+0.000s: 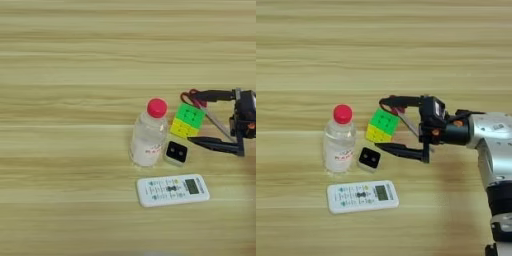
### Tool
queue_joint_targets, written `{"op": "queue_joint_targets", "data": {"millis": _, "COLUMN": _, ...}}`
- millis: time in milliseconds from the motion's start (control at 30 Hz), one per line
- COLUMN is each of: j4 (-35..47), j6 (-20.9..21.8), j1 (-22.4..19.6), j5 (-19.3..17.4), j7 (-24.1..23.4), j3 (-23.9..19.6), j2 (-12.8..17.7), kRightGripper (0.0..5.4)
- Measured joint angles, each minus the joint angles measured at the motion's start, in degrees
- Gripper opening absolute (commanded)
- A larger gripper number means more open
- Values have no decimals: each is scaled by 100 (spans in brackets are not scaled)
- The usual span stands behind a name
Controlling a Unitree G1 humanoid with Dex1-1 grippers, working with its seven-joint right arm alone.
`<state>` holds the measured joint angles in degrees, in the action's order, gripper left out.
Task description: Move the objects on the table
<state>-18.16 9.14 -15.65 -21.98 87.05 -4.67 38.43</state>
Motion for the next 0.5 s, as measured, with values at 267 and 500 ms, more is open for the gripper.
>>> {"op": "queue_joint_targets", "data": {"millis": 267, "j4": 785, "j6": -143, "j1": 220, "j5": 49, "j7": -249, "j3": 193, "j2": -153, "kRightGripper": 538}}
{"op": "queue_joint_targets", "data": {"millis": 500, "j4": 898, "j6": -238, "j1": 229, "j5": 270, "j7": -672, "j3": 539, "j2": -560, "kRightGripper": 538}}
